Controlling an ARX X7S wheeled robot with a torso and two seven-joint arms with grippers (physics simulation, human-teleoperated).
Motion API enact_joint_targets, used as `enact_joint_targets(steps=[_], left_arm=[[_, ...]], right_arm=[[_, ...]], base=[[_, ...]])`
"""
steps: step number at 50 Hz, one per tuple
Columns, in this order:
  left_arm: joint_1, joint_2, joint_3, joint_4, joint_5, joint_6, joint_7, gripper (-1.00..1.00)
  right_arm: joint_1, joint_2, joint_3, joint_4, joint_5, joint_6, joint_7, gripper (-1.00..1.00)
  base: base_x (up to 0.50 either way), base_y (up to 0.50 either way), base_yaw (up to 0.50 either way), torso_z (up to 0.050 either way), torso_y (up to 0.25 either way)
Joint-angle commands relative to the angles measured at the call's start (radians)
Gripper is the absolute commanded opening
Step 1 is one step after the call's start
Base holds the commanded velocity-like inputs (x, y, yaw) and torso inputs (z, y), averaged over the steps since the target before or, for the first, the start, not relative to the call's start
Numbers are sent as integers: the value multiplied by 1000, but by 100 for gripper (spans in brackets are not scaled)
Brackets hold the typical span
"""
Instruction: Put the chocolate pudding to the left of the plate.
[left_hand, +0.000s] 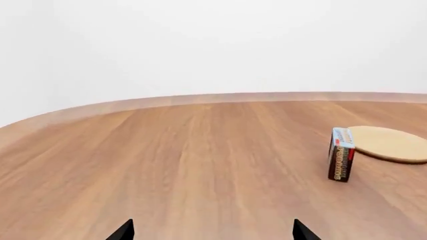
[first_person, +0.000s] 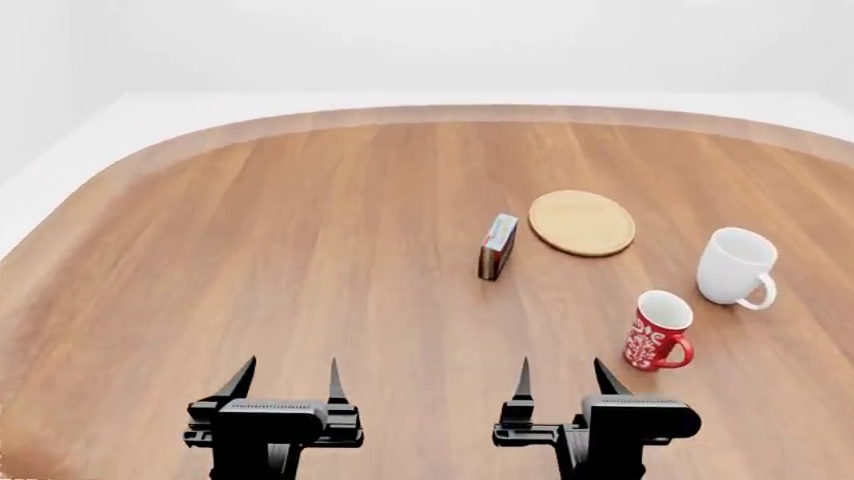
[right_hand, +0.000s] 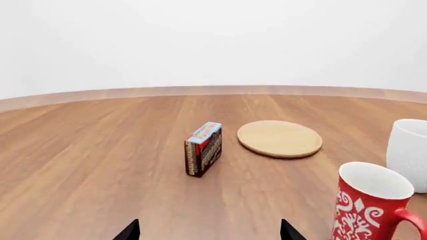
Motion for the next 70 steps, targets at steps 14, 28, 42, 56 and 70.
enact_joint_targets(steps=[14, 28, 42, 56, 70], left_arm=[[-5, -13, 17, -7, -14, 7, -15, 100], [-7, -21, 25, -8, -20, 9, -23, 100], [-8, -27, 34, -8, -27, 10, -31, 100], [-10, -33, 41, -9, -33, 12, -38, 100], [-12, -42, 53, 2, -40, -6, -42, 100]], right_arm=[[1, 14, -16, -2, 14, -1, 17, 100], [2, 21, -24, -2, 22, -4, 26, 100], [3, 25, -29, 0, 28, -8, 40, 100], [6, 31, -37, 3, 33, -8, 49, 100], [22, 36, -41, -7, 50, 54, 66, 100]], base=[[500, -61, 0, 0, 0], [500, -45, 0, 0, 1], [143, -10, 0, 0, 0], [116, 0, 0, 0, 0], [0, 0, 0, 0, 0]])
